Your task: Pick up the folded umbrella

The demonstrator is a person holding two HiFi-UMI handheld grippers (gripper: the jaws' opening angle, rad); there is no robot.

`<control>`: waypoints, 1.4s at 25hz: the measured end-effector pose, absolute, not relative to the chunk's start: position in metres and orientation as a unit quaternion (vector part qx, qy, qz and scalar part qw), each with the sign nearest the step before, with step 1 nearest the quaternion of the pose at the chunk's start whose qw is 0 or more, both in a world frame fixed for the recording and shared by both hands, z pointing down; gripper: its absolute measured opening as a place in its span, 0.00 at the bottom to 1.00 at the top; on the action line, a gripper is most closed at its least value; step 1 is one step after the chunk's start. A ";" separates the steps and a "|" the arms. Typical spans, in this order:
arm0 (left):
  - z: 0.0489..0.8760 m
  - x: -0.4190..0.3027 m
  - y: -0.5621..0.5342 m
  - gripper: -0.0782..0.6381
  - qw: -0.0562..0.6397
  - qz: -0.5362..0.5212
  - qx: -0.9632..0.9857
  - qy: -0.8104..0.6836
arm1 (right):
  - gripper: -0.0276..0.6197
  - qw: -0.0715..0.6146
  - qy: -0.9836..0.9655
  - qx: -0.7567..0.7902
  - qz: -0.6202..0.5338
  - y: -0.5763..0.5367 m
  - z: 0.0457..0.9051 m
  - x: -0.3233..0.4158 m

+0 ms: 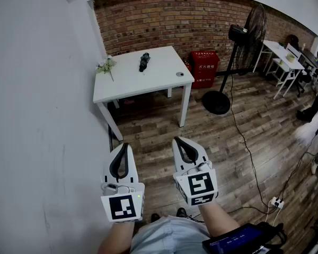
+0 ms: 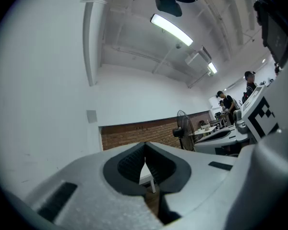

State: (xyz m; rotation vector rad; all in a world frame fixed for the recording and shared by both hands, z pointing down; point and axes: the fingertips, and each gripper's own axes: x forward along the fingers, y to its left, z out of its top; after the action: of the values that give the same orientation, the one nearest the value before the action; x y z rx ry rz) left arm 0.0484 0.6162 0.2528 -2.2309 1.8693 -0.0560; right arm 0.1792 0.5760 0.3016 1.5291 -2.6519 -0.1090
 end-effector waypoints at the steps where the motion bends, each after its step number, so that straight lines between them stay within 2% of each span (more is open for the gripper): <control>1: 0.253 0.049 0.617 0.12 0.115 -0.019 -0.761 0.638 | 0.05 0.038 -0.866 0.498 -0.035 0.577 0.301 0.178; 9: 0.256 0.050 0.616 0.12 0.113 -0.019 -0.763 0.637 | 0.05 0.042 -0.865 0.499 -0.037 0.577 0.304 0.179; 13: 0.259 0.052 0.616 0.12 0.112 -0.022 -0.762 0.637 | 0.05 0.017 -0.867 0.496 -0.034 0.579 0.300 0.182; 14: 0.259 0.052 0.616 0.12 0.112 -0.024 -0.762 0.638 | 0.37 0.010 -0.873 0.487 -0.028 0.579 0.299 0.181; 15: 0.260 0.051 0.616 0.12 0.113 -0.025 -0.760 0.639 | 0.63 0.003 -0.877 0.480 -0.023 0.578 0.298 0.180; 21: 0.258 0.059 0.613 0.12 0.108 -0.029 -0.756 0.645 | 0.63 -0.001 -0.875 0.483 -0.030 0.573 0.295 0.194; 28: 0.258 0.078 0.610 0.12 0.136 -0.038 -0.748 0.648 | 0.63 0.011 -0.878 0.478 -0.034 0.568 0.298 0.215; 35: 0.270 0.104 0.615 0.12 0.126 -0.044 -0.734 0.666 | 0.63 0.017 -0.885 0.464 -0.039 0.566 0.307 0.241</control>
State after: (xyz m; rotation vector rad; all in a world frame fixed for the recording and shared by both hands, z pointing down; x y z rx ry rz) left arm 0.1043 0.6147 0.2698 -2.1386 1.9385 -0.1282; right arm 0.2406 0.5663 0.3072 1.4434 -2.7503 -0.1201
